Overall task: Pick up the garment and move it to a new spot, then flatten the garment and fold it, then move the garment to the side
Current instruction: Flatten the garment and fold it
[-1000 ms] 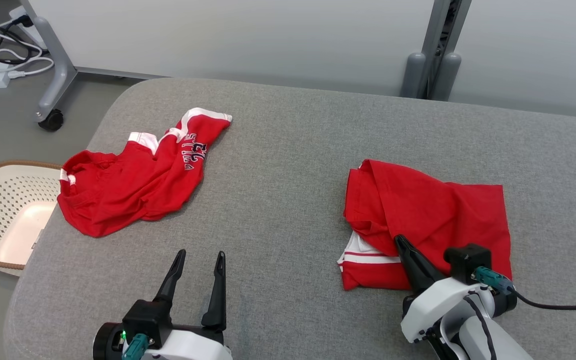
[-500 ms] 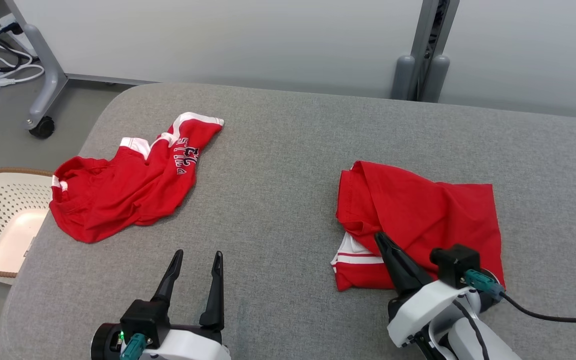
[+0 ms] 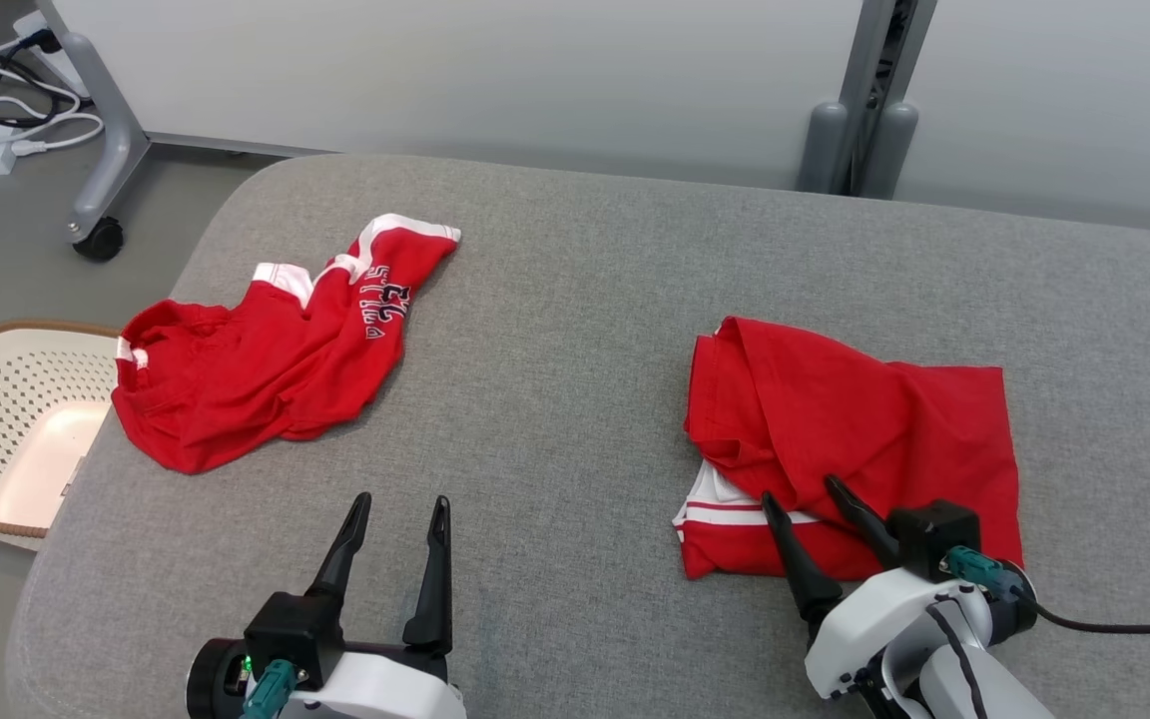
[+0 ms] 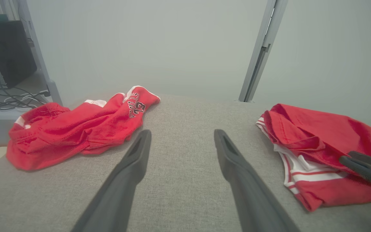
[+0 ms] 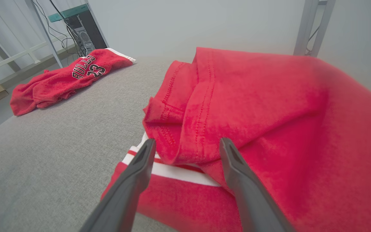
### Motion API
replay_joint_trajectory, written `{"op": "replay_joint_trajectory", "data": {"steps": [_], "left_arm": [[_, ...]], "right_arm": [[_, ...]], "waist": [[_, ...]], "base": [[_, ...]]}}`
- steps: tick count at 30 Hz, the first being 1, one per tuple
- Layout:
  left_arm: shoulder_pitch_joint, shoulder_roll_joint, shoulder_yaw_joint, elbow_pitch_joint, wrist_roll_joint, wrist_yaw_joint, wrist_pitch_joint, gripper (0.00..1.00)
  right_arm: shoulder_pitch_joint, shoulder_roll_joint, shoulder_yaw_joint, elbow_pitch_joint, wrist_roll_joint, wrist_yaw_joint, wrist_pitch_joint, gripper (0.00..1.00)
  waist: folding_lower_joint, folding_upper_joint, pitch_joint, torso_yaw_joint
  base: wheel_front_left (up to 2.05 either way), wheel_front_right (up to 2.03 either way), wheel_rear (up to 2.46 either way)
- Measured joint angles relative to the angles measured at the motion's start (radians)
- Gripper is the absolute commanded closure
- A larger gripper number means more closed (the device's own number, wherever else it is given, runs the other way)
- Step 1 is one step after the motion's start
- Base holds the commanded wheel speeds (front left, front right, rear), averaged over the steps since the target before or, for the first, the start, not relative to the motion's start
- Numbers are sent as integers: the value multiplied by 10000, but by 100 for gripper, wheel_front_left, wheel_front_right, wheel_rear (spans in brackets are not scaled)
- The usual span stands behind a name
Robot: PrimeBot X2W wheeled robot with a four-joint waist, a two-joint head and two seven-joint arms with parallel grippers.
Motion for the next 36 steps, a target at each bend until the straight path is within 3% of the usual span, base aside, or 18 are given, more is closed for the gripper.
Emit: {"op": "replay_joint_trajectory", "data": {"steps": [4, 5, 7, 17, 30, 35, 36], "left_arm": [[-2, 2, -31, 10, 0, 0, 0, 0], [-9, 2, -36, 12, -2, 0, 0, 0], [-30, 2, -40, 12, -8, 0, 0, 0], [14, 2, 48, 8, -17, 17, 0, 0], [94, 0, 61, 71, 13, -15, 0, 0], [118, 2, 12, 130, 63, -54, 0, 0], [114, 2, -12, 151, 67, -58, 0, 0]], "right_arm": [[-182, -6, -119, 443, -184, 0, 0, 2], [-244, -4, -130, 543, -205, 0, 0, 51], [-347, -4, -150, 736, -435, 0, 0, 100], [-367, -8, -194, 424, -723, 0, 0, 100], [167, -6, 1177, -1695, -378, 0, 84, 100], [183, -4, 1407, -1599, -167, 0, 374, 100], [161, -4, 1436, -1457, -161, 0, 437, 92]], "waist": [[0, 0, 38, 131], [0, 0, 45, 165], [0, 0, 53, 229], [0, 0, -107, 260], [0, 0, -311, 15], [0, -1, -344, 13], [0, 0, -341, 26]], "base": [[0, 0, 0], [0, 0, 0], [0, 0, 0], [0, 0, 0], [0, 0, 0], [0, 0, 0], [0, 0, 0]]}}
